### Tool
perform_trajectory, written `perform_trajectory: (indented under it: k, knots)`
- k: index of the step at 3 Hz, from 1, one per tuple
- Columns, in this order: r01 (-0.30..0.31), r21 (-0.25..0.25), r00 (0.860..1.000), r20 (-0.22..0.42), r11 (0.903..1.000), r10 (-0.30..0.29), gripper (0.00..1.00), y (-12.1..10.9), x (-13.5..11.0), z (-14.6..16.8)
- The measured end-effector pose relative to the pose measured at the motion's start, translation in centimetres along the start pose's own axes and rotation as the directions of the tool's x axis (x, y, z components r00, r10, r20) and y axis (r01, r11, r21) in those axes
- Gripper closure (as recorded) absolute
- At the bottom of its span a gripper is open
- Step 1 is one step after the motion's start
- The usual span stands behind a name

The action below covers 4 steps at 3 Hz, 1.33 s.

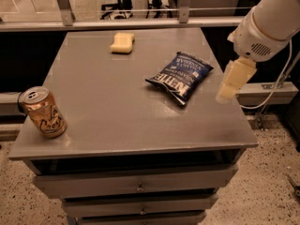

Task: Move blue chip bag near orange can

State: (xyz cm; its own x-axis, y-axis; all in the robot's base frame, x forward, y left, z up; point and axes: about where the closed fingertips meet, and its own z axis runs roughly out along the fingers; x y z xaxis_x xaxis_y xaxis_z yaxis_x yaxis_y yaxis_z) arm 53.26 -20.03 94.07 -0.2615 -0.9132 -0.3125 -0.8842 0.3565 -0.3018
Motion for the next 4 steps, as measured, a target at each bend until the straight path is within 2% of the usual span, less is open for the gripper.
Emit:
perform_trajectory:
  k: [1,2,3,4]
  knots:
    - [-0.091,0.039,0.995,0.045,0.9951,0.089,0.00,-3.3,-1.2,3.7]
    - [-0.199,0.037,0.978,0.061,0.9792,0.197,0.00,-4.8,-2.9,7.5]
    - [-0.382,0.020,0.924,0.032,0.9240,0.381,0.00,-5.0,-4.3,11.3]
    - [-0.509,0.022,0.860,-0.001,0.8603,0.510,0.00,-4.6,-4.5,13.1]
